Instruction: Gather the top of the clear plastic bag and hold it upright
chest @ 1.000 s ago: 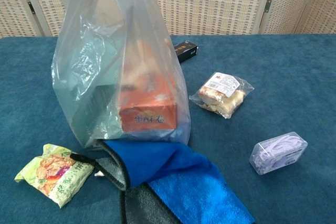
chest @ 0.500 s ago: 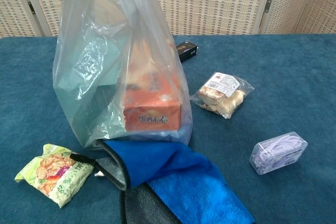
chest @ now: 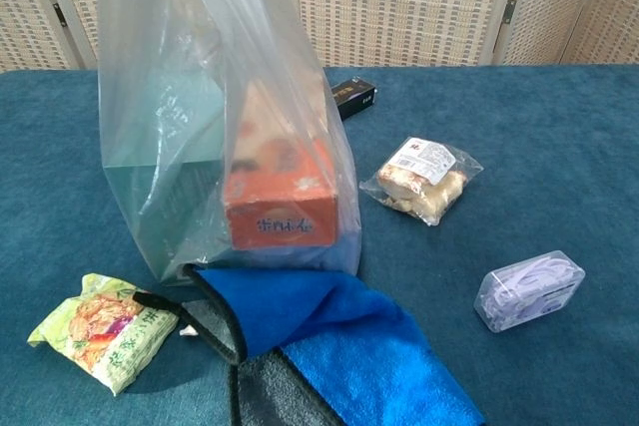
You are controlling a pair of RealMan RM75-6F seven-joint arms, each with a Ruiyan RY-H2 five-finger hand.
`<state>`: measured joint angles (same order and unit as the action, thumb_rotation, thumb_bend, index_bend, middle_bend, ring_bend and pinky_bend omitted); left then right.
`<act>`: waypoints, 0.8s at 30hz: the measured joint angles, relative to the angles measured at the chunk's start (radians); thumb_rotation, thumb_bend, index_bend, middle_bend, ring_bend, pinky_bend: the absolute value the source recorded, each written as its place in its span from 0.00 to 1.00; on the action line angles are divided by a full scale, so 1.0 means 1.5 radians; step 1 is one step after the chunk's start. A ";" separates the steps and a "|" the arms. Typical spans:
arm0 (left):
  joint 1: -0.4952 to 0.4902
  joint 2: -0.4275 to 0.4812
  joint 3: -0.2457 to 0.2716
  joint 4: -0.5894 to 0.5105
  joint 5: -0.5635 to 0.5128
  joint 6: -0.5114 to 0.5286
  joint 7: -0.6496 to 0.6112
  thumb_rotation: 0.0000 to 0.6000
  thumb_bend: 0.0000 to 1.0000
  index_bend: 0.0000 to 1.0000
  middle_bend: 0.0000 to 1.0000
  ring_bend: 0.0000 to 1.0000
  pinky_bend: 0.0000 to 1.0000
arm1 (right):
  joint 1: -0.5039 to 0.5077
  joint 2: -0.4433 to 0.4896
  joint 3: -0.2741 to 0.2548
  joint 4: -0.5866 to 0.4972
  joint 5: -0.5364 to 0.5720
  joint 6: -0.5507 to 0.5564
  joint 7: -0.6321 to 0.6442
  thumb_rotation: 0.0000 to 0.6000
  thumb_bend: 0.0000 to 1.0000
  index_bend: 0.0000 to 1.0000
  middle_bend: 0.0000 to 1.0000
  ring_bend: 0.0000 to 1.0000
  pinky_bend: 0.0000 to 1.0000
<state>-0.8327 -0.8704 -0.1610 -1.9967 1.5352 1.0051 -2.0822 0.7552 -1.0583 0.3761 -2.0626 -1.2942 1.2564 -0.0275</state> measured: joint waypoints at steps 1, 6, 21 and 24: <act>0.001 0.003 -0.002 -0.002 -0.001 -0.002 -0.011 0.12 0.00 0.13 0.12 0.13 0.20 | -0.011 0.009 -0.006 0.000 -0.008 0.004 0.008 1.00 0.00 0.00 0.00 0.00 0.00; 0.003 0.018 -0.010 -0.010 0.001 -0.011 -0.065 0.49 0.01 0.13 0.13 0.15 0.30 | -0.060 0.043 -0.035 0.010 -0.030 0.018 0.045 1.00 0.00 0.00 0.00 0.00 0.00; 0.001 0.064 -0.032 -0.038 0.001 -0.040 -0.149 1.00 0.09 0.24 0.33 0.38 0.58 | -0.125 0.057 -0.058 0.066 -0.028 0.030 0.103 1.00 0.00 0.00 0.00 0.00 0.00; 0.001 0.071 -0.038 -0.045 -0.011 -0.050 -0.141 1.00 0.14 0.27 0.37 0.42 0.65 | -0.132 0.054 -0.060 0.074 -0.027 0.029 0.113 1.00 0.00 0.00 0.00 0.00 0.00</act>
<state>-0.8314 -0.7633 -0.2183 -2.0643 1.5189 0.9298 -2.2943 0.5576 -0.9771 0.2854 -1.9513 -1.3344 1.2996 0.1414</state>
